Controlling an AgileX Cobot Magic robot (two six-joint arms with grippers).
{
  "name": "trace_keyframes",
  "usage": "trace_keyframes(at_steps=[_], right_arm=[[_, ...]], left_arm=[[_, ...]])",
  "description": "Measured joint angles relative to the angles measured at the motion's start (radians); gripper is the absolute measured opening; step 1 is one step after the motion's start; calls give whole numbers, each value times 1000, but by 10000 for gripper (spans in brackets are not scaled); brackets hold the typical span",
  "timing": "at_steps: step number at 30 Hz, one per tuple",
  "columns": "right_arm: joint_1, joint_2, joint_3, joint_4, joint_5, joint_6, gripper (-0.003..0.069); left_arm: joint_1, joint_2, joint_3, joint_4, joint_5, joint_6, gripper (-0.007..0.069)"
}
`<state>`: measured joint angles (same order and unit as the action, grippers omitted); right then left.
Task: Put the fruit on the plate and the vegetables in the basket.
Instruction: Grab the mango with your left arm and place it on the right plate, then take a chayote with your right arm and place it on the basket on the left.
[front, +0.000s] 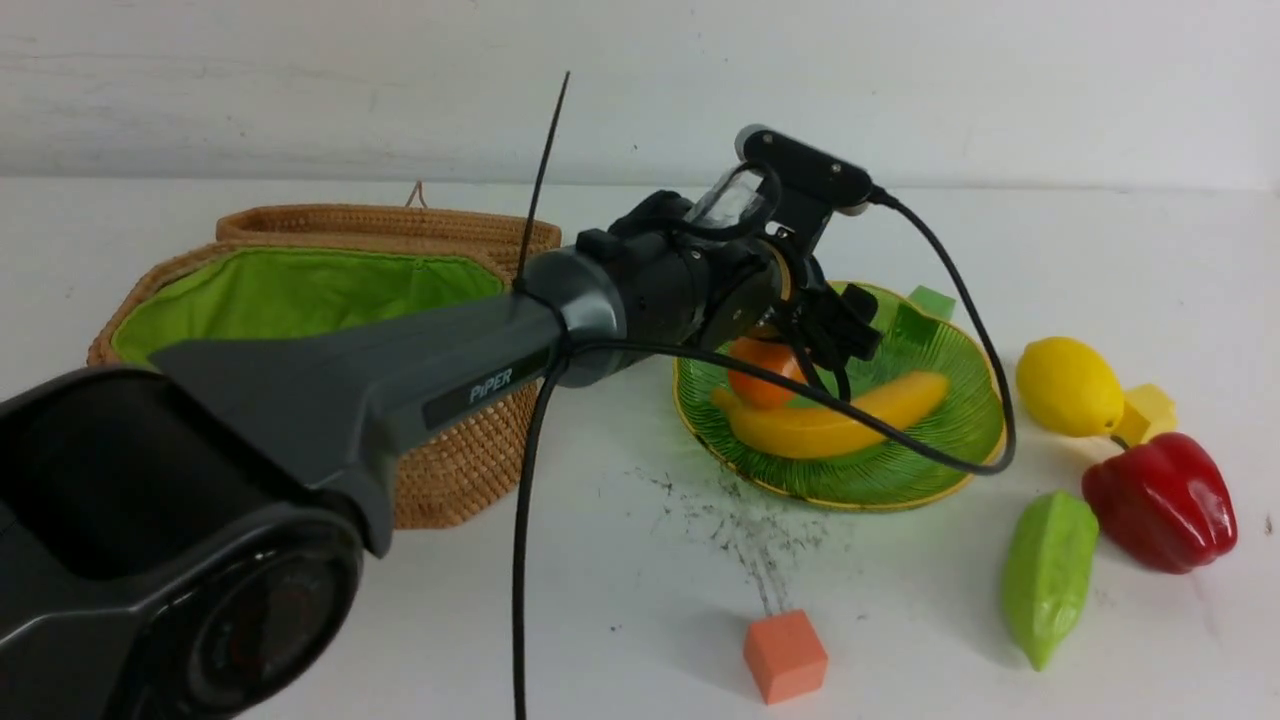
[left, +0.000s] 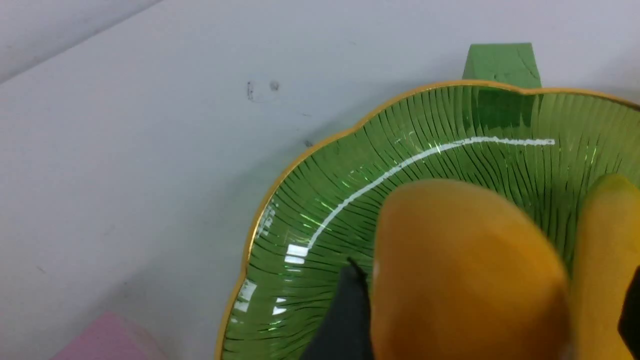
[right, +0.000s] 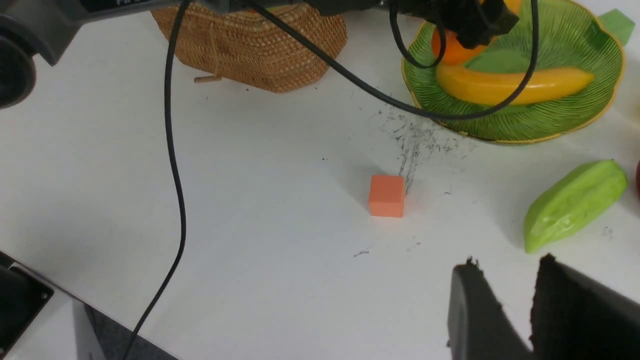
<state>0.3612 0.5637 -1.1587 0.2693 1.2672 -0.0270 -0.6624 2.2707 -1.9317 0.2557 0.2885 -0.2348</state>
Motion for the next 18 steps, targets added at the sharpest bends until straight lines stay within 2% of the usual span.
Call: trace_keyframes(at_steps=[6,11,12,13,15,17,18], right_arm=[[0,0,0,0,0,1,191],[0,4,0,-5,0,50,191],[0,10,0,-15,0,72,191],[0,25,0,-33,0,103,191],[0,58,0,-61,0,135,191],[0,119,0,-107,0,176,192],[0,162,0,-128,0,190,192]], left_arm=[[-1,-37,-4,0,58,0,640],[-12,-170,-4,-40,268,0,513],[-17,-209,-4,-45,319,0,462],[-30,-258,-4,-52,377,0,373],[-46,-319,-4,-58,443,-1,265],[-69,-416,-4,-77,542,-4,82],[-83,-470,0,-91,589,-2,24]])
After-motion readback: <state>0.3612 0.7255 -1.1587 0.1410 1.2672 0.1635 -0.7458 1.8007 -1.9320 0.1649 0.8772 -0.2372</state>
